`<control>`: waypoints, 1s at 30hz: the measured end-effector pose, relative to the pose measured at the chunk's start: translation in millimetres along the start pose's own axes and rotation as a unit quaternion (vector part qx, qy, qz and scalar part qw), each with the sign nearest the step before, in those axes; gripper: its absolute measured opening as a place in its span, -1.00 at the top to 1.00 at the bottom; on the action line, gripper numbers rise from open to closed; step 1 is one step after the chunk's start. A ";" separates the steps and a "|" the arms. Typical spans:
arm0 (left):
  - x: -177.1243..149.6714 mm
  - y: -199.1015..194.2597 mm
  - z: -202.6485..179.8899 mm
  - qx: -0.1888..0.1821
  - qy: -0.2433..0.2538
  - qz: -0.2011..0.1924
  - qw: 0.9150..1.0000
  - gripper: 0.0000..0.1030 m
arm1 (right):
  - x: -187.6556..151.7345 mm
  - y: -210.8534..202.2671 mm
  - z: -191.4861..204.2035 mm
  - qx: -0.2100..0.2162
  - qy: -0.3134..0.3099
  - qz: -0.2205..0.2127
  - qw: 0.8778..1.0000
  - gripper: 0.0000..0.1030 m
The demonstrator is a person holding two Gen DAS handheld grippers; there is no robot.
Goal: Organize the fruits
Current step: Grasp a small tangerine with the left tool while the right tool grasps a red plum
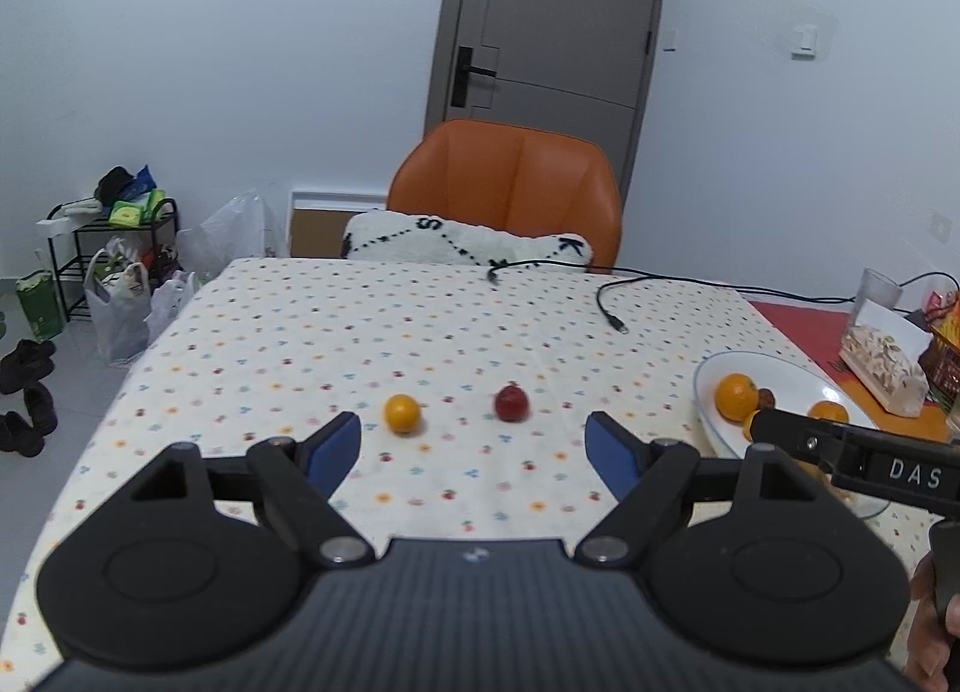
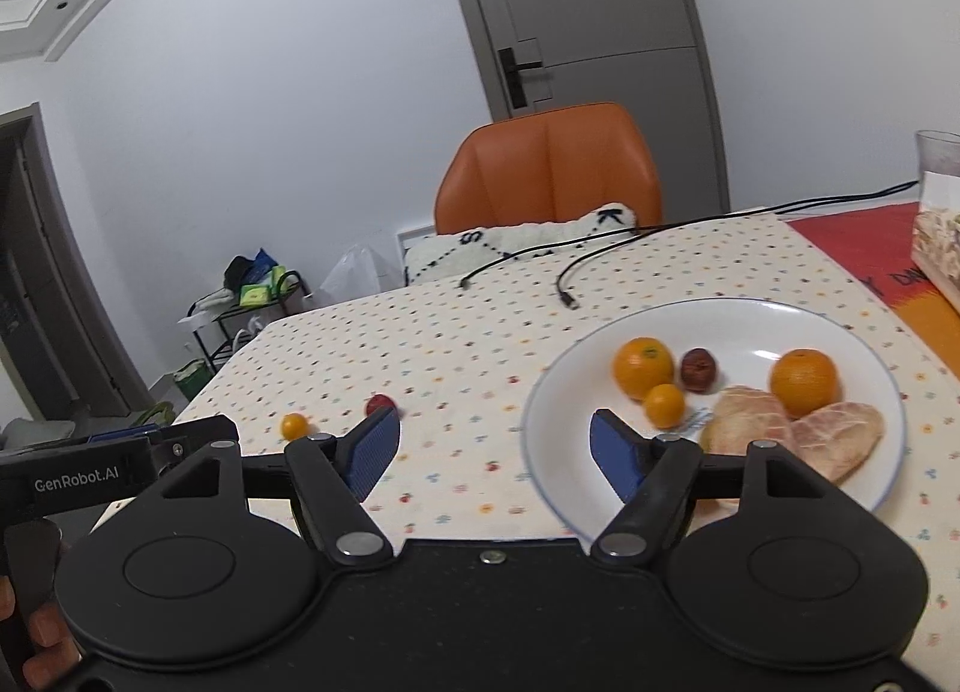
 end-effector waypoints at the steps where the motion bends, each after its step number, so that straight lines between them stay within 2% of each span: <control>1: -0.2 -0.2 2.6 0.001 -0.002 -0.001 1.000 -0.56 | 0.2 1.2 3.3 0.002 -0.003 0.001 1.000 -0.36; 9: -2.7 -0.4 23.5 0.005 -0.021 -0.004 1.000 -0.56 | -1.2 14.0 25.9 0.016 -0.022 0.012 1.000 -0.35; 18: -3.8 11.6 35.9 0.001 -0.032 0.003 0.999 -0.49 | -2.7 34.8 44.0 0.028 -0.040 0.034 0.998 -0.18; 23: -2.5 24.3 40.0 -0.004 -0.034 0.010 0.999 -0.36 | -0.9 48.9 51.4 0.030 -0.048 0.047 0.997 -0.06; 30: 5.2 48.0 44.4 -0.002 -0.041 0.024 0.999 -0.14 | 9.6 71.9 60.5 0.032 -0.060 0.060 0.996 -0.04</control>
Point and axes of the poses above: each gripper's, at about its wrist camera, not at the fingertips, and y roughly the way its jaws point, z to its left, x to its top, the point moved 1 cm from there along y, roughly the way its jaws point, and after that the axes turned 10 degrees about z, right-handed, at the moved point
